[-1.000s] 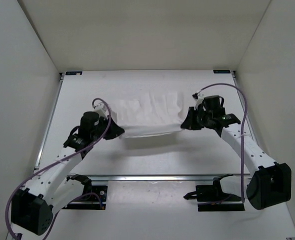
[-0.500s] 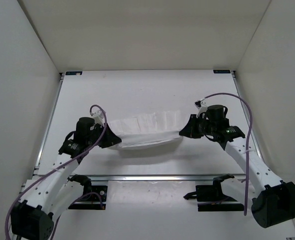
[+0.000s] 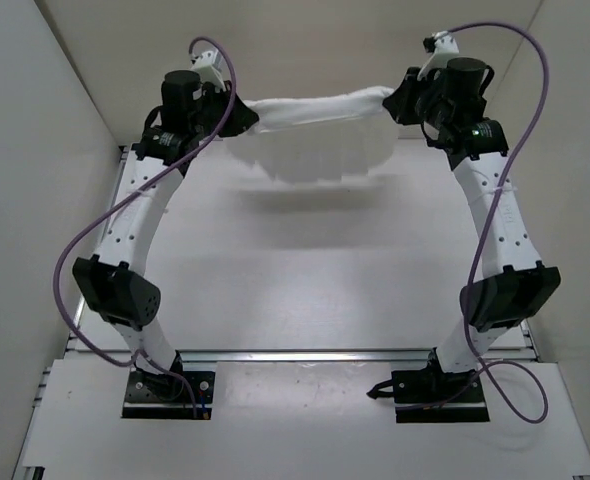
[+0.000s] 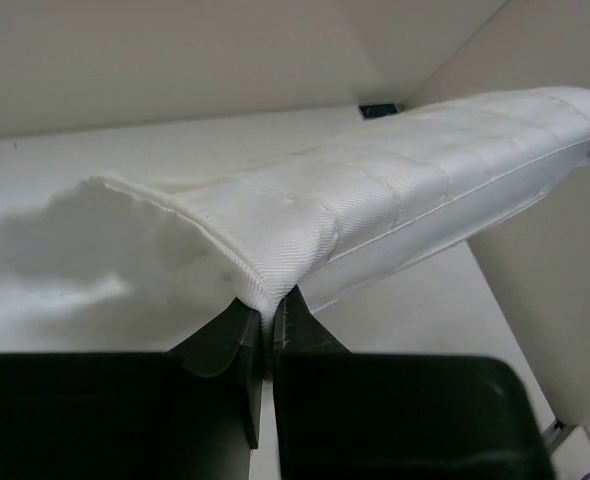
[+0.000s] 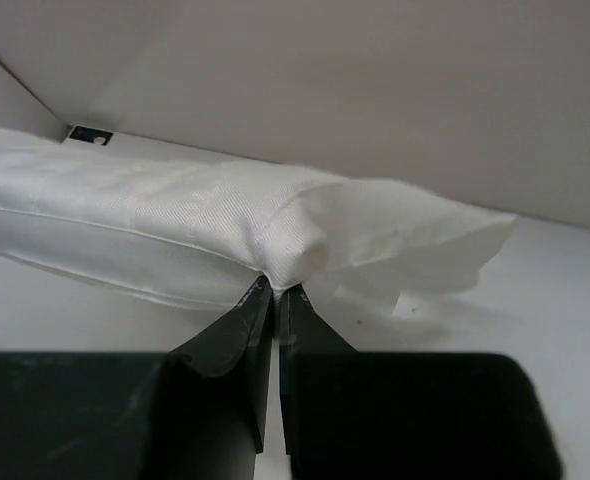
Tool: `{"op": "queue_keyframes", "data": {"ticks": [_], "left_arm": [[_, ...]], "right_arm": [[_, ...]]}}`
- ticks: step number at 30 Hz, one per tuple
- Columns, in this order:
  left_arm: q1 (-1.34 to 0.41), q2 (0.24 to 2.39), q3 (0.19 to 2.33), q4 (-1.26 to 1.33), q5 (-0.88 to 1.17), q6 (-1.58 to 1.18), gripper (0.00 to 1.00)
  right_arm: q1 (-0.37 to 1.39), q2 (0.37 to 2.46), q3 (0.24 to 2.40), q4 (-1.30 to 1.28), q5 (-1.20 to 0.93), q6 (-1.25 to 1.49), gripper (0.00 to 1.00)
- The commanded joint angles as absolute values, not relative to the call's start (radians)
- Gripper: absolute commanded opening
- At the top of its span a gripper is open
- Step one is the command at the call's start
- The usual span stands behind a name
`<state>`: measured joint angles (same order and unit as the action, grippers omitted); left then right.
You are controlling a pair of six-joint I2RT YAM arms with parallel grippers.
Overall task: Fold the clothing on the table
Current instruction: Flatten the skirt out
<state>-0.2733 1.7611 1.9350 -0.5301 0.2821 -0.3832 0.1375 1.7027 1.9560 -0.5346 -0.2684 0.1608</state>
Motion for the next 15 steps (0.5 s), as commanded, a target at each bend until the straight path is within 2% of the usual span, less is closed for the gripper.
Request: {"op": "queue_keyframes", "data": {"ticks": [1,4,11,15], "left_arm": [[-0.187,1.623,1.886,-0.548,0.197,-0.324,0.00],[-0.234,1.517,1.638,-0.549,0.095,-0.241,0.00],[-0.241,1.289,0.972,-0.447,0.140,-0.392,0.00],[-0.310,1.128,0.776,-0.468,0.140,-0.481,0.00]], "right_arm": [[0.140,1.616,1.979,-0.533,-0.121,0.063,0.00],[0.161,1.487,1.694,-0.456,-0.069,0.044,0.00],[0.179,1.214,1.052,-0.385,-0.097,0.149,0.00],[0.231,1.100,0.823,-0.414,-0.137,0.247,0.00]]}}
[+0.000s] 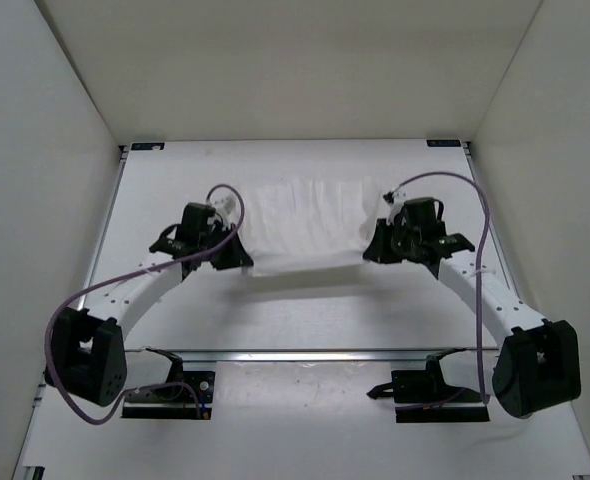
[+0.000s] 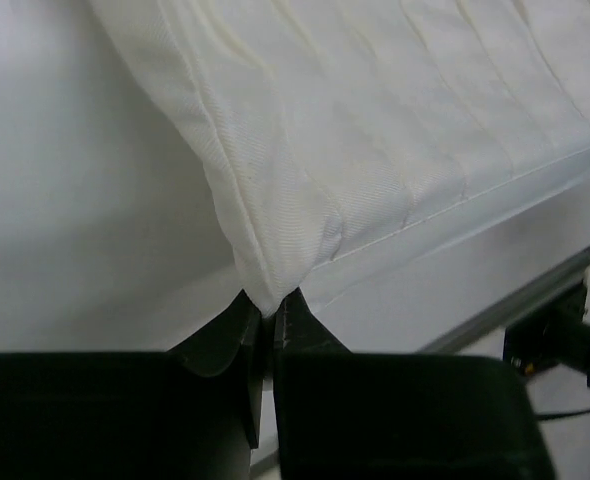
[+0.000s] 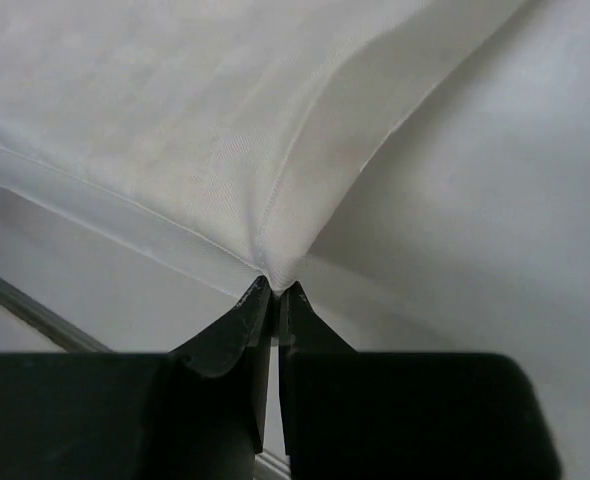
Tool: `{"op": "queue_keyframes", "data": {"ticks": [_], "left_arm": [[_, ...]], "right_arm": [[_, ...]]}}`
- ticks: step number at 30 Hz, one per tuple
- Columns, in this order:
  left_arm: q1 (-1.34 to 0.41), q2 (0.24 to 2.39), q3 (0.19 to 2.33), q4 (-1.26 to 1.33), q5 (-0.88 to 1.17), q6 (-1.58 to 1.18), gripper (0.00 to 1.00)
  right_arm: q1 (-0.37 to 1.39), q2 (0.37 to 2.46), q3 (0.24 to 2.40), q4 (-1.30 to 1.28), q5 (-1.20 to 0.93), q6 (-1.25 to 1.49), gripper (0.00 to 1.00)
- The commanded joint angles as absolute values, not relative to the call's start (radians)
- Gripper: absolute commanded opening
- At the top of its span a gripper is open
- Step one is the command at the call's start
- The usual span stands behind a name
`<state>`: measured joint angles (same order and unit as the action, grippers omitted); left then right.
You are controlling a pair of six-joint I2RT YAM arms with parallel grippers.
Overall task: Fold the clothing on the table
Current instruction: Flatten the skirt out, then fold the skirt
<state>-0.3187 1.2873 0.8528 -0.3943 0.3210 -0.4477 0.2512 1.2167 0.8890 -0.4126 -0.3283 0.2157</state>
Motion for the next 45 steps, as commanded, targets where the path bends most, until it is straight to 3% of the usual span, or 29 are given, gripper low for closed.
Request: {"op": "queue_keyframes", "data": {"ticks": [1,5,9,16,18,19,21,22,23,24,25,26,27,29,31,36,37,39,40,41,42,45], "left_arm": [[-0.339,1.071,0.737,-0.477,0.115,-0.509,0.00],[-0.318,0.931,0.706,-0.592,0.126,-0.560,0.00],[-0.235,0.981,0.801,-0.631,0.163,-0.551,0.00],[-0.189,1.481,1.051,-0.554,0.257,-0.540,0.00],[-0.201,1.596,1.182,-0.567,0.255,-0.522,0.13],[-0.199,1.665,1.221,-0.578,0.252,-0.499,0.26],[-0.196,1.770,1.351,-0.606,0.213,-0.483,0.35],[-0.201,1.796,1.379,-0.618,0.210,-0.474,0.48],[-0.184,1.839,1.429,-0.626,0.222,-0.471,0.69],[-0.167,1.862,1.477,-0.632,0.260,-0.465,0.83],[-0.158,1.885,1.495,-0.635,0.277,-0.463,0.99],[-0.141,1.902,1.526,-0.632,0.296,-0.462,0.99],[-0.132,1.899,1.540,-0.623,0.295,-0.465,0.98],[-0.118,1.859,1.540,-0.595,0.281,-0.468,0.98],[-0.117,1.803,1.519,-0.527,0.285,-0.466,0.98],[-0.159,1.694,1.433,-0.442,0.310,-0.456,0.88],[-0.179,1.668,1.389,-0.402,0.308,-0.454,0.80],[-0.190,1.620,1.292,-0.312,0.374,-0.480,0.47],[-0.199,1.612,1.246,-0.260,0.396,-0.512,0.19],[-0.202,1.615,1.223,-0.206,0.432,-0.550,0.00],[-0.216,1.620,1.179,-0.175,0.466,-0.569,0.00],[-0.256,1.647,1.114,-0.074,0.480,-0.609,0.00]], "right_arm": [[0.265,1.073,0.790,-0.417,-0.141,0.273,0.00],[0.330,1.008,0.768,-0.425,-0.143,0.327,0.00],[0.260,1.096,0.886,-0.410,-0.205,0.296,0.00],[0.180,1.481,1.127,-0.333,-0.288,0.212,0.00],[0.161,1.576,1.173,-0.304,-0.313,0.224,0.00],[0.155,1.632,1.216,-0.293,-0.317,0.232,0.00],[0.155,1.714,1.297,-0.328,-0.321,0.239,0.00],[0.146,1.771,1.352,-0.350,-0.325,0.236,0.00],[0.146,1.804,1.418,-0.366,-0.351,0.223,0.00],[0.140,1.857,1.448,-0.411,-0.360,0.225,0.03],[0.134,1.902,1.509,-0.445,-0.371,0.238,0.25],[0.127,1.925,1.546,-0.445,-0.382,0.248,0.50],[0.127,1.924,1.549,-0.437,-0.382,0.249,0.60],[0.124,1.907,1.580,-0.387,-0.377,0.244,0.99],[0.127,1.881,1.597,-0.338,-0.373,0.235,1.00],[0.107,1.815,1.577,-0.319,-0.426,0.239,0.94],[0.098,1.792,1.527,-0.304,-0.446,0.235,0.82],[0.100,1.749,1.447,-0.255,-0.460,0.241,0.51],[0.092,1.724,1.389,-0.214,-0.462,0.250,0.23],[0.086,1.714,1.331,-0.175,-0.498,0.271,0.11],[0.074,1.712,1.298,-0.152,-0.558,0.287,0.02],[0.074,1.736,1.259,-0.124,-0.644,0.318,0.00]]}}
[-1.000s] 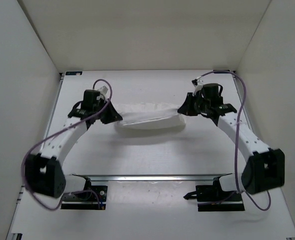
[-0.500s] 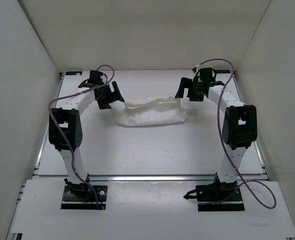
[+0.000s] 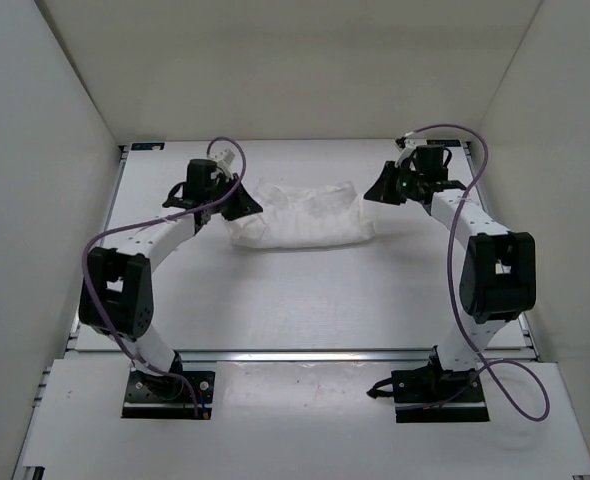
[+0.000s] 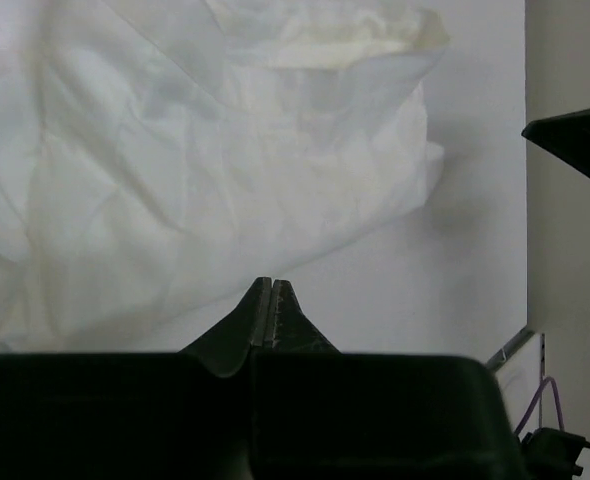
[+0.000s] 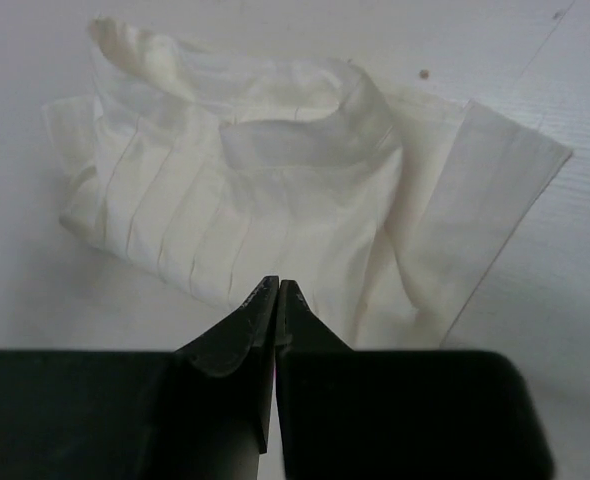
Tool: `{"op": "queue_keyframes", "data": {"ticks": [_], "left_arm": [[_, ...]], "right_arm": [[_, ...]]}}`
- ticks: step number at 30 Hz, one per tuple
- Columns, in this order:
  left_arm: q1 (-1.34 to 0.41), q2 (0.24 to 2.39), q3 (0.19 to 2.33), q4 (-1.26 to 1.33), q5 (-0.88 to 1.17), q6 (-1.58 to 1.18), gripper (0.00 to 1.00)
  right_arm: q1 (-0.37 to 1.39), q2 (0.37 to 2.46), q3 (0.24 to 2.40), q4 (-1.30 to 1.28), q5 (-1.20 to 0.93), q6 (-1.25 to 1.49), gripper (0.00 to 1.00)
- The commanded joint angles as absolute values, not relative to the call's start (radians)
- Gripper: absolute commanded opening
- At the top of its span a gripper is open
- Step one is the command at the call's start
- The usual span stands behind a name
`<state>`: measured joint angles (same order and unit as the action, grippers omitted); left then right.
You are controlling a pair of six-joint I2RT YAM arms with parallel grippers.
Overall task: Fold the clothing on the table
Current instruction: Fold the skirt
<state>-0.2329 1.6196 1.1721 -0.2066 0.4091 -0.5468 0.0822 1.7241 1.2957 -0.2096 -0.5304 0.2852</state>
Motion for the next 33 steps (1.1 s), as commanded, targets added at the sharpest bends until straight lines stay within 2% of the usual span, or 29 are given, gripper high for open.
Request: {"op": "queue_keyframes", "data": {"ticks": [1,4,9,13,20,24,26,27,28,29,30,31,32,33], "left_arm": [[-0.279,1.655,1.089,-0.036,0.494,-0.621,0.00],[-0.305,1.718,1.054,0.035,0.464,-0.670,0.00],[-0.284,1.786,1.069,-0.113,0.344,-0.669,0.00],[-0.238,1.796,1.063,-0.213,0.287,-0.626,0.00],[-0.186,1.805,1.091,-0.326,0.275,-0.569,0.00],[-0.169,1.760,1.166,-0.345,0.385,-0.568,0.00],[-0.190,1.708,1.195,-0.310,0.394,-0.560,0.01],[-0.196,1.671,1.196,-0.257,0.394,-0.560,0.05],[-0.210,1.642,1.195,-0.223,0.402,-0.566,0.15],[-0.219,1.634,1.181,-0.133,0.403,-0.578,0.21],[-0.225,1.629,1.175,-0.032,0.423,-0.606,0.33],[-0.224,1.656,1.172,0.015,0.460,-0.621,0.49],[-0.232,1.676,1.183,0.073,0.477,-0.652,0.57],[-0.230,1.719,1.189,0.121,0.488,-0.693,0.66]], "right_arm": [[0.095,1.755,1.258,-0.114,-0.658,0.319,0.00],[0.144,1.784,1.255,-0.089,-0.640,0.293,0.00],[0.187,1.937,1.313,-0.090,-0.686,0.346,0.00],[0.187,2.006,1.335,-0.146,-0.632,0.313,0.00],[0.104,2.014,1.339,-0.179,-0.629,0.328,0.01],[0.075,1.956,1.402,-0.212,-0.682,0.351,0.00],[0.075,1.907,1.407,-0.210,-0.667,0.351,0.07],[0.078,1.876,1.404,-0.210,-0.663,0.350,0.16],[0.084,1.864,1.401,-0.201,-0.651,0.347,0.19],[0.077,1.844,1.385,-0.180,-0.653,0.342,0.28],[0.075,1.832,1.368,-0.152,-0.669,0.342,0.38],[0.078,1.829,1.364,-0.137,-0.689,0.348,0.41],[0.077,1.835,1.365,-0.112,-0.705,0.354,0.48],[0.078,1.857,1.382,-0.104,-0.747,0.368,0.48]]}}
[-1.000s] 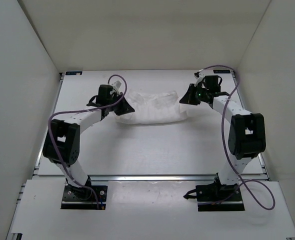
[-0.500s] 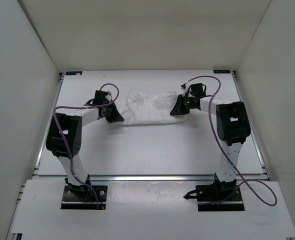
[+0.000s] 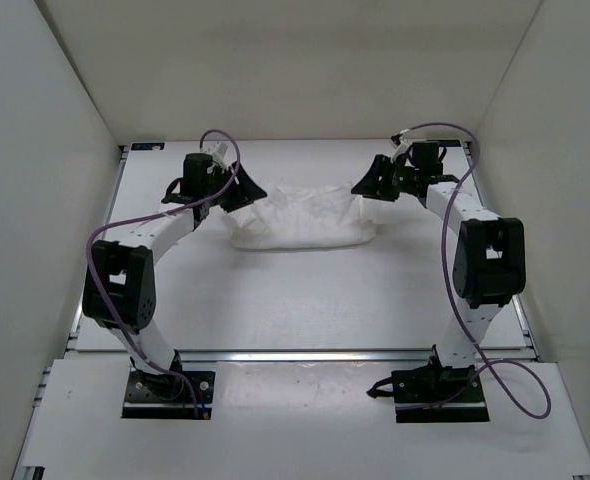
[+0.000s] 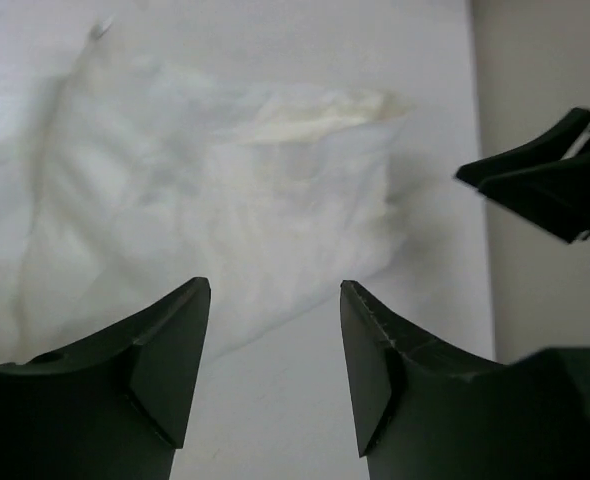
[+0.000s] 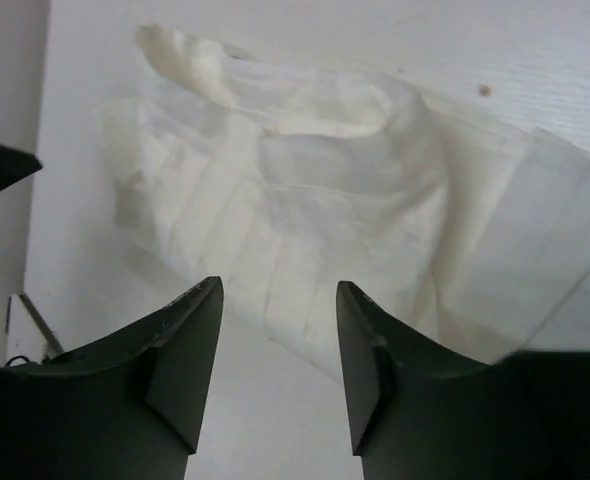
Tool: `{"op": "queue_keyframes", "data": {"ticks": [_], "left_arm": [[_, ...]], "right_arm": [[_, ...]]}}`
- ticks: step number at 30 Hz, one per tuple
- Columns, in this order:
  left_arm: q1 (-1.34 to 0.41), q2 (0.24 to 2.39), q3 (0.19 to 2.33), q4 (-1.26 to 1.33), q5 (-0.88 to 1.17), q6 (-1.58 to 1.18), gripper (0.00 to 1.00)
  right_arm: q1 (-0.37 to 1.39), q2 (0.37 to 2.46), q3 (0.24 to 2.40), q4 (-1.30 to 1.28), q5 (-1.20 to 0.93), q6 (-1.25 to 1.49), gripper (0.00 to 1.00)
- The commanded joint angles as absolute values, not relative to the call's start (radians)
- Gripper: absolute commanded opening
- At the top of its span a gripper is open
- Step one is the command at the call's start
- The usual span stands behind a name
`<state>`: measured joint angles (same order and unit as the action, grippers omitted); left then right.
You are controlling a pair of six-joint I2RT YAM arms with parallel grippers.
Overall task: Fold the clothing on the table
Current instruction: Fold the skirt
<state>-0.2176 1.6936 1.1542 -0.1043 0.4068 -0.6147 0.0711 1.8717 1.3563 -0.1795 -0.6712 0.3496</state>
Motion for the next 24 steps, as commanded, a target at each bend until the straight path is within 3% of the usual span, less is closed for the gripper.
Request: {"op": "queue_keyframes", "data": {"ticks": [1,2,3,4,5,11,15,24], "left_arm": [[-0.239,1.759,1.192,0.150,0.495,-0.731,0.66],[-0.250,1.779,1.181,0.214,0.500,-0.748,0.62],[-0.253,1.810,1.169,0.294,0.494,-0.794,0.44],[-0.261,1.836,1.137,0.329,0.479,-0.848,0.14],[-0.270,1.860,1.118,0.398,0.456,-0.870,0.00],[-0.318,1.948,1.035,0.595,0.293,-0.954,0.00],[-0.342,1.974,1.098,0.421,0.135,-0.897,0.00],[-0.299,1.985,1.140,0.198,0.011,-0.805,0.00]], "right_arm": [[0.084,1.874,1.400,-0.091,-0.780,0.391,0.46],[0.097,1.911,1.413,-0.081,-0.787,0.396,0.40],[0.110,1.933,1.428,-0.062,-0.796,0.399,0.22],[0.129,1.966,1.452,-0.066,-0.795,0.394,0.05],[0.138,1.985,1.483,-0.069,-0.781,0.402,0.00],[0.244,2.147,1.624,-0.129,-0.674,0.354,0.00],[0.258,2.220,1.687,-0.231,-0.554,0.311,0.00],[0.160,2.203,1.591,-0.219,-0.451,0.304,0.00]]}}
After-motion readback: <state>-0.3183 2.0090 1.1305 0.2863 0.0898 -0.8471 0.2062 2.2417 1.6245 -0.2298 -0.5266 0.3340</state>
